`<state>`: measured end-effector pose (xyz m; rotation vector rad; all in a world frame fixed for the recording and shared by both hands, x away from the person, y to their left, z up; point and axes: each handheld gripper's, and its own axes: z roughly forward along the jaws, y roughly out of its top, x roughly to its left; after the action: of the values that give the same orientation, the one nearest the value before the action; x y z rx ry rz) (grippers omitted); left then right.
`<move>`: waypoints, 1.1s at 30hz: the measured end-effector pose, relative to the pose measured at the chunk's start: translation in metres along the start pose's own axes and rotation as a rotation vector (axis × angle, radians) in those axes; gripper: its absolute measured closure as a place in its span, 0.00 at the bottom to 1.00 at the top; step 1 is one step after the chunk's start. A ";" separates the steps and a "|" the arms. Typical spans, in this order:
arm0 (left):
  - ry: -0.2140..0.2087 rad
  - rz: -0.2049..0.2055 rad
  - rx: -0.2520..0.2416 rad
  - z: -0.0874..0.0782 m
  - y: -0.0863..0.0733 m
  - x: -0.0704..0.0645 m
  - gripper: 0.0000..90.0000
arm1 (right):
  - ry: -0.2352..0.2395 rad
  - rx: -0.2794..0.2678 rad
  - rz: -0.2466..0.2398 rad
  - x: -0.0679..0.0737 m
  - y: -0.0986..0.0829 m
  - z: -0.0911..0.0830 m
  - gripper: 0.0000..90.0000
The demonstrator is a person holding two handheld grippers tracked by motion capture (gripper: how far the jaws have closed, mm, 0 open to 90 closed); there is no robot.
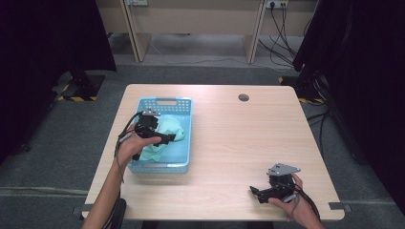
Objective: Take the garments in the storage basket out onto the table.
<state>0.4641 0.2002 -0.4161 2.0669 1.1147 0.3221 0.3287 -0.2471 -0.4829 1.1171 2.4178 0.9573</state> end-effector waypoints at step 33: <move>0.062 -0.007 0.065 0.027 -0.019 0.017 0.24 | 0.000 0.000 0.000 0.000 0.000 0.000 0.00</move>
<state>0.4767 0.2064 -0.4504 2.1222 1.1837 0.3520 0.3286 -0.2471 -0.4829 1.1167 2.4181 0.9573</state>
